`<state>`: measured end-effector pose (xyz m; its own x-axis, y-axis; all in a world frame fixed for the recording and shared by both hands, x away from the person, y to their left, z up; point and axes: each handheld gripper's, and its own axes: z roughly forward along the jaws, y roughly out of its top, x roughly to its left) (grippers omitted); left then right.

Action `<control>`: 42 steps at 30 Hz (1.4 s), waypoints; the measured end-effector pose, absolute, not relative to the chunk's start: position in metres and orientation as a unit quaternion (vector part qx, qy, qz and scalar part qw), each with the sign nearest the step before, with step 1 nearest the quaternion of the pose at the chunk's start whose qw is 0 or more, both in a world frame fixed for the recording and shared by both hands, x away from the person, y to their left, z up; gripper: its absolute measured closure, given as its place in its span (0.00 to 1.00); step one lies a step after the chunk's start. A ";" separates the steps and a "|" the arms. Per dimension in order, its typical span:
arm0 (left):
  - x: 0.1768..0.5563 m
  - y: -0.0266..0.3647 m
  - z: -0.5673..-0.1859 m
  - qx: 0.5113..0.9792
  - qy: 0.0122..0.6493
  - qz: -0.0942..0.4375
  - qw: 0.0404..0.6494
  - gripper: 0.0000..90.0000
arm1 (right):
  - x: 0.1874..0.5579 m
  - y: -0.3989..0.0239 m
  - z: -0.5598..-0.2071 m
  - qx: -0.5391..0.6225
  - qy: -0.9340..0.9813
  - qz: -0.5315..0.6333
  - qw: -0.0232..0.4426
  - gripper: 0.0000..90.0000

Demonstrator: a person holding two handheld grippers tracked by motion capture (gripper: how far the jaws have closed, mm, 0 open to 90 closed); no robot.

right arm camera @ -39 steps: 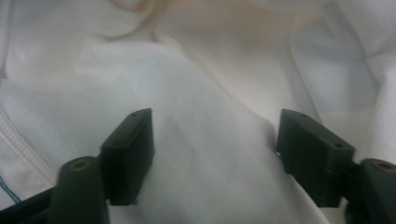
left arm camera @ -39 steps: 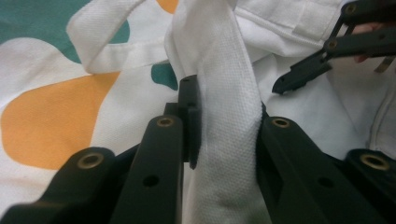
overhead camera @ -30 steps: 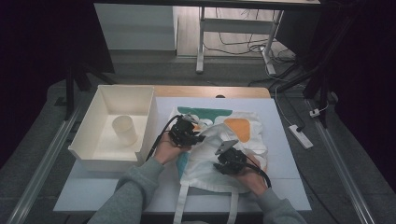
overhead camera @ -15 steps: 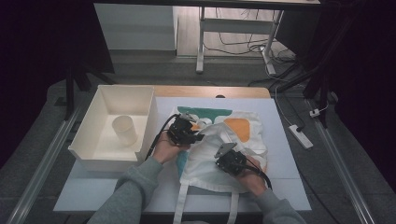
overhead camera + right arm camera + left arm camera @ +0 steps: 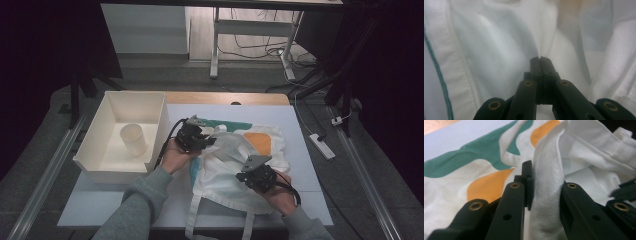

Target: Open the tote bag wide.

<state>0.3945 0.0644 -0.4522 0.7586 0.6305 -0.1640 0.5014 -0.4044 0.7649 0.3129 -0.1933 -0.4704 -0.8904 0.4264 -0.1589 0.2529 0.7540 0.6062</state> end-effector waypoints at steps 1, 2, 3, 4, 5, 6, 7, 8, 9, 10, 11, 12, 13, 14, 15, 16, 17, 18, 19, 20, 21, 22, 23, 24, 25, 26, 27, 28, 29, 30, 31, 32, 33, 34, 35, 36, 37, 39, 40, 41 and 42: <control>0.394 0.065 -0.452 0.833 0.340 0.075 0.430 0.88 | 0.311 -0.193 -0.469 0.179 0.926 0.300 0.144 1.00; 0.394 0.066 -0.451 0.831 0.341 0.075 0.433 0.88 | 0.308 -0.193 -0.468 0.176 0.926 0.302 0.142 1.00; 0.395 0.067 -0.451 0.829 0.341 0.073 0.436 0.88 | 0.306 -0.193 -0.467 0.174 0.926 0.305 0.139 1.00; 0.394 0.068 -0.450 0.826 0.343 0.074 0.440 0.88 | 0.304 -0.194 -0.466 0.174 0.926 0.307 0.136 1.00; 0.394 0.069 -0.449 0.825 0.343 0.076 0.442 0.88 | 0.302 -0.194 -0.464 0.173 0.926 0.310 0.131 1.00; 0.393 0.070 -0.448 0.825 0.343 0.079 0.443 0.89 | 0.300 -0.194 -0.462 0.171 0.925 0.315 0.125 1.00; 0.393 0.070 -0.447 0.822 0.343 0.080 0.447 0.89 | 0.297 -0.195 -0.460 0.169 0.924 0.321 0.120 1.00; 0.393 0.071 -0.446 0.820 0.344 0.081 0.450 0.89 | 0.294 -0.196 -0.458 0.166 0.924 0.325 0.117 1.00; 0.392 0.071 -0.446 0.819 0.344 0.082 0.452 0.89 | 0.291 -0.197 -0.457 0.163 0.923 0.328 0.114 1.00; 0.392 0.072 -0.445 0.818 0.343 0.082 0.454 0.89 | 0.290 -0.197 -0.456 0.162 0.923 0.330 0.112 1.00; 0.391 0.072 -0.444 0.818 0.343 0.082 0.455 0.89 | 0.288 -0.198 -0.455 0.161 0.923 0.334 0.108 1.00; 0.391 0.072 -0.443 0.818 0.342 0.081 0.455 0.89 | 0.286 -0.199 -0.455 0.162 0.922 0.337 0.102 1.00; 0.391 0.072 -0.443 0.817 0.342 0.080 0.457 0.89 | 0.284 -0.201 -0.454 0.161 0.922 0.340 0.096 1.00; 0.391 0.073 -0.442 0.817 0.342 0.077 0.458 0.89 | 0.283 -0.202 -0.454 0.160 0.921 0.344 0.090 1.00; 0.392 0.073 -0.443 0.817 0.342 0.075 0.459 0.89 | 0.281 -0.204 -0.454 0.161 0.920 0.347 0.081 1.00; 0.392 0.073 -0.443 0.818 0.341 0.071 0.458 0.89 | 0.280 -0.205 -0.453 0.160 0.920 0.351 0.074 1.00; 0.393 0.073 -0.444 0.818 0.341 0.070 0.457 0.90 | 0.278 -0.206 -0.453 0.159 0.920 0.352 0.068 1.00; 0.393 0.073 -0.445 0.820 0.341 0.068 0.455 0.90 | 0.277 -0.207 -0.452 0.157 0.920 0.353 0.067 1.00; 0.393 0.072 -0.445 0.820 0.342 0.067 0.454 0.90 | 0.275 -0.207 -0.452 0.154 0.922 0.350 0.067 1.00; 0.394 0.071 -0.446 0.821 0.341 0.066 0.453 0.90 | 0.274 -0.207 -0.452 0.151 0.923 0.346 0.067 1.00; 0.394 0.071 -0.447 0.822 0.342 0.066 0.451 0.90 | 0.274 -0.206 -0.453 0.150 0.925 0.343 0.067 1.00; 0.394 0.070 -0.447 0.823 0.342 0.066 0.449 0.90 | 0.274 -0.206 -0.455 0.148 0.927 0.339 0.066 1.00; 0.394 0.070 -0.447 0.823 0.343 0.066 0.449 0.90 | 0.275 -0.206 -0.458 0.149 0.928 0.337 0.060 1.00; 0.393 0.069 -0.448 0.824 0.342 0.065 0.448 0.90 | 0.277 -0.206 -0.460 0.151 0.928 0.336 0.054 1.00; 0.394 0.069 -0.448 0.825 0.342 0.065 0.446 0.90 | 0.278 -0.207 -0.463 0.153 0.929 0.334 0.049 1.00; 0.394 0.068 -0.449 0.827 0.341 0.065 0.443 0.90 | 0.279 -0.207 -0.465 0.154 0.930 0.332 0.047 1.00; 0.394 0.068 -0.449 0.827 0.341 0.065 0.442 0.90 | 0.281 -0.207 -0.467 0.155 0.930 0.330 0.044 1.00; 0.394 0.067 -0.450 0.828 0.342 0.064 0.441 0.90 | 0.281 -0.207 -0.469 0.156 0.931 0.326 0.046 1.00; 0.394 0.067 -0.450 0.829 0.340 0.063 0.439 0.90 | 0.281 -0.207 -0.470 0.156 0.932 0.322 0.048 1.00; 0.394 0.067 -0.451 0.830 0.340 0.063 0.438 0.90 | 0.282 -0.208 -0.471 0.156 0.933 0.320 0.049 1.00; 0.394 0.067 -0.451 0.829 0.341 0.063 0.438 0.90 | 0.282 -0.208 -0.471 0.158 0.933 0.320 0.051 1.00; 0.394 0.067 -0.451 0.829 0.341 0.063 0.438 0.90 | 0.282 -0.208 -0.472 0.159 0.933 0.318 0.053 1.00; 0.394 0.067 -0.451 0.829 0.341 0.063 0.438 0.90 | 0.282 -0.207 -0.472 0.158 0.933 0.318 0.054 1.00; 0.394 0.067 -0.451 0.829 0.341 0.063 0.438 0.90 | 0.282 -0.207 -0.472 0.157 0.933 0.318 0.055 1.00; 0.393 0.067 -0.451 0.830 0.340 0.063 0.438 0.89 | 0.282 -0.207 -0.472 0.157 0.933 0.318 0.057 1.00; 0.393 0.067 -0.451 0.830 0.340 0.063 0.438 0.89 | 0.282 -0.207 -0.471 0.156 0.934 0.317 0.058 1.00; 0.393 0.066 -0.451 0.830 0.340 0.063 0.438 0.89 | 0.281 -0.206 -0.471 0.155 0.934 0.317 0.060 1.00; 0.393 0.066 -0.451 0.830 0.339 0.062 0.438 0.89 | 0.280 -0.205 -0.470 0.153 0.934 0.317 0.066 0.99; 0.393 0.066 -0.451 0.830 0.339 0.062 0.438 0.89 | 0.280 -0.205 -0.469 0.152 0.934 0.317 0.067 0.99; 0.393 0.066 -0.451 0.830 0.339 0.062 0.438 0.89 | 0.279 -0.205 -0.468 0.151 0.934 0.317 0.069 0.98; 0.393 0.066 -0.451 0.830 0.340 0.061 0.438 0.89 | 0.279 -0.205 -0.468 0.151 0.933 0.320 0.070 0.98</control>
